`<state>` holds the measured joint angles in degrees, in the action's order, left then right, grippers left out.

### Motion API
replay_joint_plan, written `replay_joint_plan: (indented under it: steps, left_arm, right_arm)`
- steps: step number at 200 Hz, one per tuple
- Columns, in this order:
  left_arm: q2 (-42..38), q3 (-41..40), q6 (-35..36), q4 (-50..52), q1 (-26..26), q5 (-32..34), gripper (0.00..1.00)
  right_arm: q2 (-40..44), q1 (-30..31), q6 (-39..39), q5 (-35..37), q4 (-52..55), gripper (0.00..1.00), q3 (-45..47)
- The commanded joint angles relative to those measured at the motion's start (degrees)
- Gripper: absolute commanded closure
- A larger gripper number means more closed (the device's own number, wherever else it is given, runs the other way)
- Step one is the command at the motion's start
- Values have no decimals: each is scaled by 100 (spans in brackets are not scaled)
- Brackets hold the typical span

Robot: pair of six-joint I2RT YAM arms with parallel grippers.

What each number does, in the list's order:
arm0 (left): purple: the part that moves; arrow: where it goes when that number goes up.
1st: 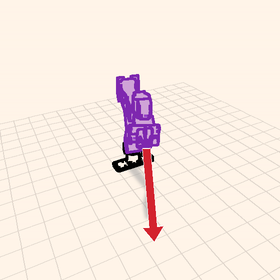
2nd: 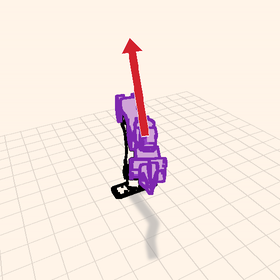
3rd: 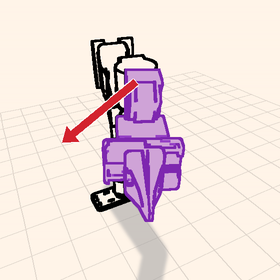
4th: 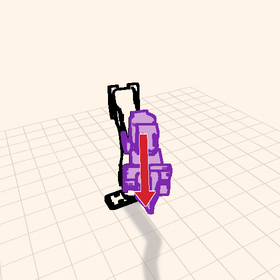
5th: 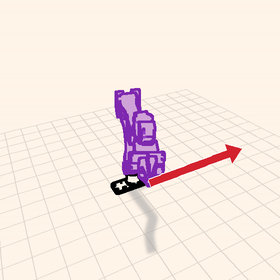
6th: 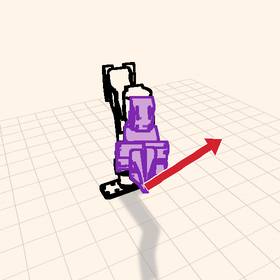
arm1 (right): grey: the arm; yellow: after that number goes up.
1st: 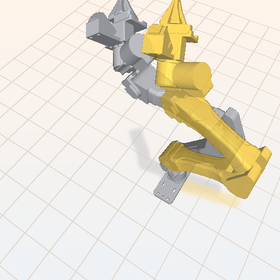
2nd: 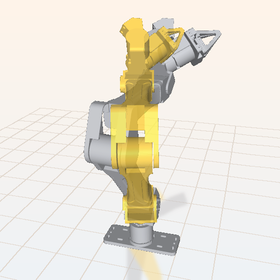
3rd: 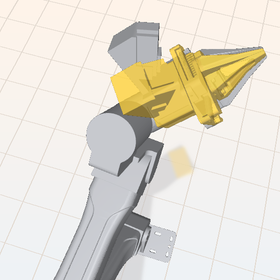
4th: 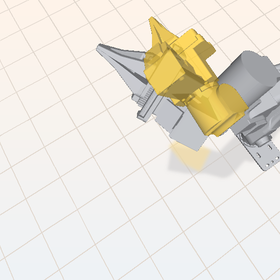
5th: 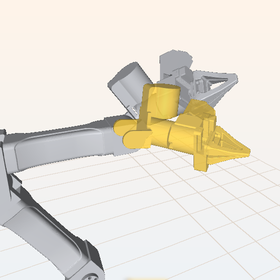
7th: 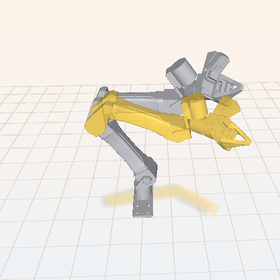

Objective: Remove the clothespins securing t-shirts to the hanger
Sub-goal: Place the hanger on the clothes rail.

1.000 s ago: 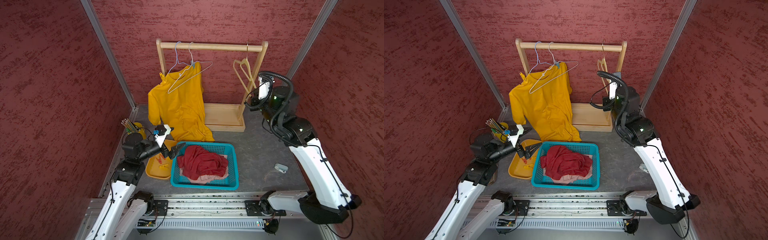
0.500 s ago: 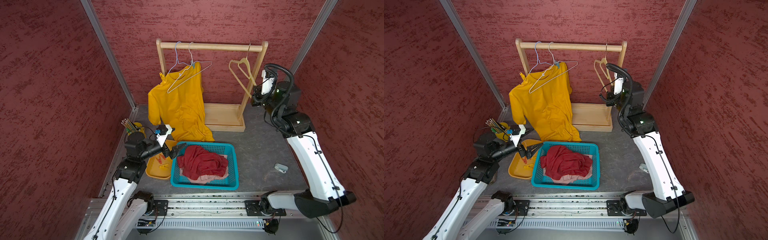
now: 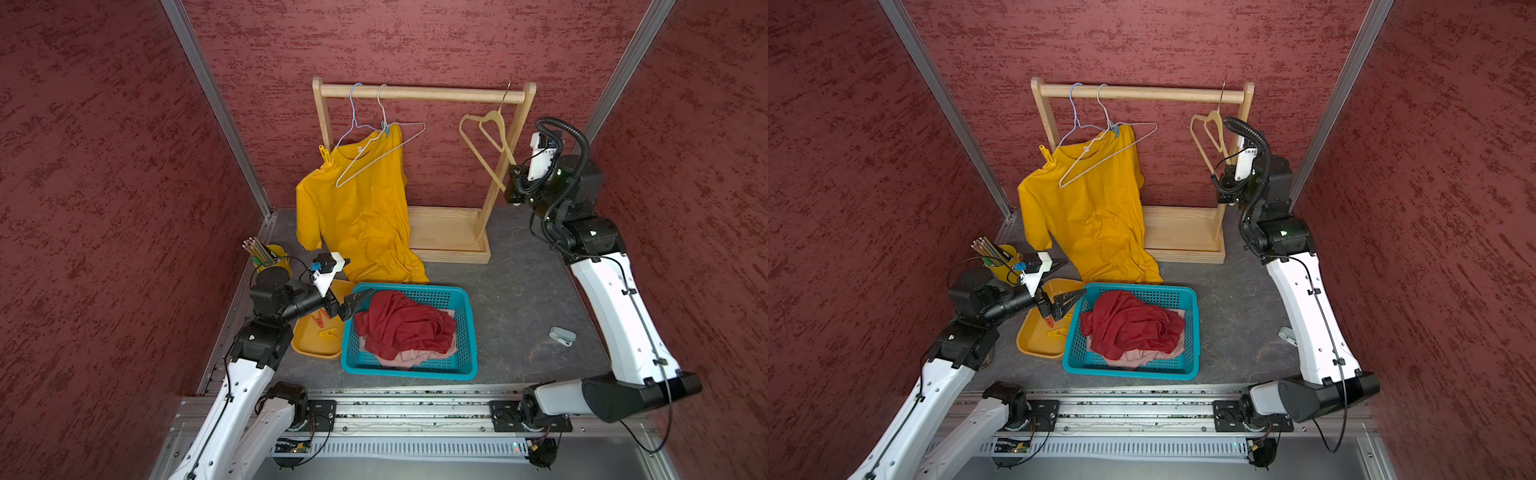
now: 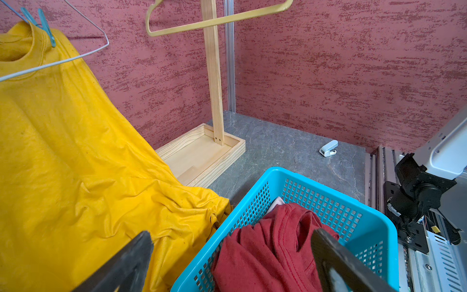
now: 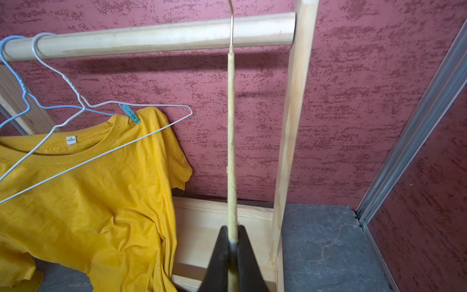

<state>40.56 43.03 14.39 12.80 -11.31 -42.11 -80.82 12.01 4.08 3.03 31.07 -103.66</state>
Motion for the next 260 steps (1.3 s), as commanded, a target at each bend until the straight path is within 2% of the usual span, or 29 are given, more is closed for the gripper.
replay_joint_plan:
  steps: [1, 46, 113, 117, 130, 139, 147, 159, 187, 228, 244, 260]
  left_arm:
    - [-35, -59, 69, -58, -20, -54, 0]
    - [5, -104, 107, -23, -20, -52, 0]
    - [40, -62, 58, -75, -12, 83, 0]
    - [45, -32, 35, -66, -12, 115, 0]
    - [76, 111, 4, 2, -11, 233, 0]
    - [111, 256, -13, 81, -8, 351, 0]
    - [158, 417, -40, 182, 0, 459, 0]
    - [246, 680, -63, 356, 6, 613, 0]
    - [526, 1396, -166, 673, 15, 1106, 0]
    - [1077, 2667, -195, 1510, 259, 2694, 0]
    - [1223, 3026, -84, 1746, 573, 2789, 0]
    - [1391, 3334, -161, 1872, 1083, 2431, 0]
  right_arm:
    - [-206, -141, 233, -316, -204, 100, -323]
    - [-526, -327, 369, -452, -207, 100, -368]
    - [-277, -342, 471, -490, -251, 100, 1]
    - [-277, -340, 481, -503, -251, 94, 3]
    - [-96, -341, 524, -530, -283, 66, 24]
    - [-22, -340, 567, -567, -292, 52, 30]
    - [18, -342, 585, -636, -265, 43, 2]
    - [76, -346, 584, -765, -182, 35, -78]
    - [334, -340, 529, -856, -66, 25, -45]
    - [1107, -340, 285, -811, -226, 22, 680]
    - [1428, -342, 209, -898, -308, 21, 1061]
    - [1761, -340, 167, -1232, -470, 21, 1535]
